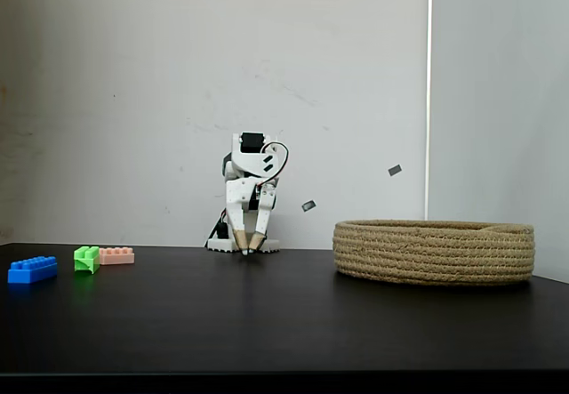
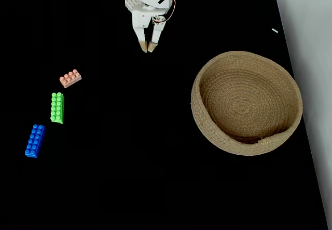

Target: Place the lego blocks in the tray

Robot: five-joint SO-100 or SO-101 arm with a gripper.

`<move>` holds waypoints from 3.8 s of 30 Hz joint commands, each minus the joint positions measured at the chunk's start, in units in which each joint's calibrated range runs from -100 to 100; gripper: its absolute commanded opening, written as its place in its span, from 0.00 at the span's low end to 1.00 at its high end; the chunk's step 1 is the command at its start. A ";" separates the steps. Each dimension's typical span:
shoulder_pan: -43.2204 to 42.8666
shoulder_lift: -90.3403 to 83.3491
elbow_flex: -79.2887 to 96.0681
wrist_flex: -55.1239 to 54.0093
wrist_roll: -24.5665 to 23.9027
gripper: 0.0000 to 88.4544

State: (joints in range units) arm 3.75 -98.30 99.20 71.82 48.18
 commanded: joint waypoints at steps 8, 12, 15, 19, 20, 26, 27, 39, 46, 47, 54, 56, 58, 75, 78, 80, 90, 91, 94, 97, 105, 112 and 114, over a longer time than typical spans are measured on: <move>-0.45 -0.49 0.80 0.27 -0.05 0.00; -0.45 -0.49 0.80 0.27 -0.05 0.00; -0.45 -0.49 0.80 0.27 -0.05 0.00; -0.45 -0.49 0.80 0.27 -0.05 0.00; -0.45 -0.49 0.80 0.27 -0.05 0.00; -0.45 -0.49 0.80 0.27 -0.05 0.00; -0.45 -0.49 0.80 0.27 -0.05 0.00; -1.36 -0.49 0.80 0.44 0.98 0.00; -1.85 -0.49 0.80 0.52 2.44 0.00; -1.93 -0.49 0.80 0.52 2.93 0.00; -0.12 1.14 0.70 -5.23 -1.37 0.00; 2.93 6.39 -2.03 -10.56 -2.74 0.01; 6.56 14.73 -7.59 -13.81 -1.66 0.08; 30.55 81.36 -69.06 -10.97 -1.07 0.33; 33.52 87.99 -75.54 -10.56 -0.98 0.32; 35.08 91.77 -79.28 -9.89 -0.78 0.32; 39.54 101.06 -87.58 -9.22 -0.78 0.37; 39.70 101.31 -87.58 -9.22 -0.63 0.37; 39.78 102.09 -87.67 -8.97 -0.68 0.37; 39.78 103.29 -88.31 -8.97 -0.93 0.36; 40.28 108.11 -91.77 -8.64 -0.98 0.36; 41.27 111.20 -95.51 -8.14 -0.93 0.35; 41.68 112.06 -96.88 -7.47 -0.88 0.35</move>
State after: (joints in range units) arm 44.54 14.42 7.29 63.05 47.40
